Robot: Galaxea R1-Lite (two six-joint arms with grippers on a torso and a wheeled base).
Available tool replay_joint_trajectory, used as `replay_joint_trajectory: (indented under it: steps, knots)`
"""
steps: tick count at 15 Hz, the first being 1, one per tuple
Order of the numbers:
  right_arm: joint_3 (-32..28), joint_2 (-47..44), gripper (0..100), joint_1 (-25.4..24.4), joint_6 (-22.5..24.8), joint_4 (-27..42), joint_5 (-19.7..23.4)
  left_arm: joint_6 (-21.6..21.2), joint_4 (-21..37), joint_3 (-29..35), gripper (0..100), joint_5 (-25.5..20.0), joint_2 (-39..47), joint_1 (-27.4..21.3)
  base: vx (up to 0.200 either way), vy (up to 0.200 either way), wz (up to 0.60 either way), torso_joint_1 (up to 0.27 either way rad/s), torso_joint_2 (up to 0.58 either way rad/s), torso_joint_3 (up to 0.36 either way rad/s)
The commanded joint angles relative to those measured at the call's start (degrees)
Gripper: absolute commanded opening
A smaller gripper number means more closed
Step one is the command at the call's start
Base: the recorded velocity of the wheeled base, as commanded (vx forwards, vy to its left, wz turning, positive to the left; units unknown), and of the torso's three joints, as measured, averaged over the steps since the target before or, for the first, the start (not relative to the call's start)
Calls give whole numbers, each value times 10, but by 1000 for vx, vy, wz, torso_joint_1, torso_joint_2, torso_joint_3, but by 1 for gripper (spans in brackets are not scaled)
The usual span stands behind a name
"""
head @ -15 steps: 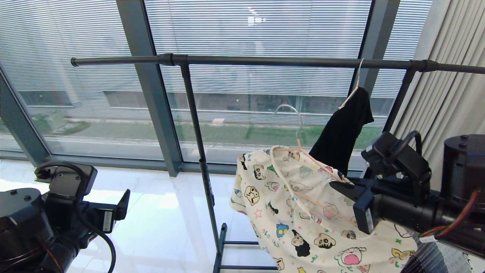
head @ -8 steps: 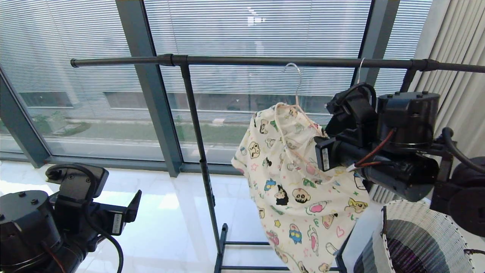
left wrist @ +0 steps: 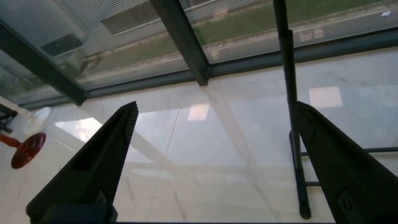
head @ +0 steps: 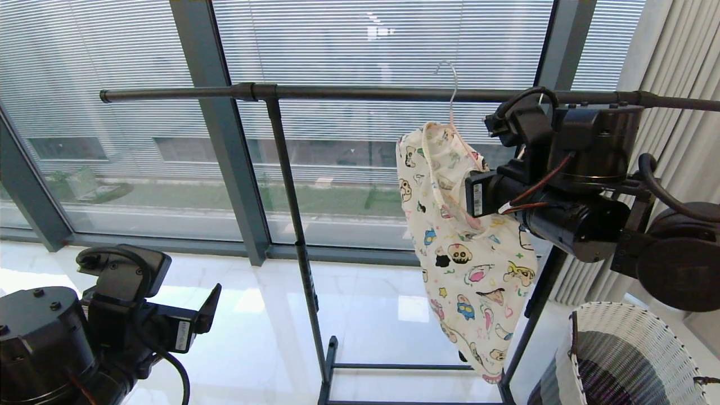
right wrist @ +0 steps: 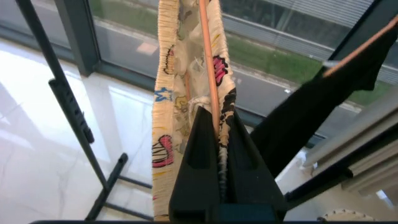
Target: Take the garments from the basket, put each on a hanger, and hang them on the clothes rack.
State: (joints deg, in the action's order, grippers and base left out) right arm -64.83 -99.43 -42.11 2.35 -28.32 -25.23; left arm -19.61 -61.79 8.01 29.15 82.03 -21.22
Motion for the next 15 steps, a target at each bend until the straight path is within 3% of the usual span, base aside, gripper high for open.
replay_joint_trajectory:
  steps: [1,8,15]
  knots:
    - [-3,0,0,0,0,1,0,0,0,0,100,0,0,-3,200,0,0,12,2,2]
    - [-5,-7,0,12,0,1,0,0,0,-3,100,0,0,-37,29,0,0,2,0,0]
    - [-47,-57,0,40,2,2,2,0,0,-5,100,1,0,-40,0,0,0,0,0,0]
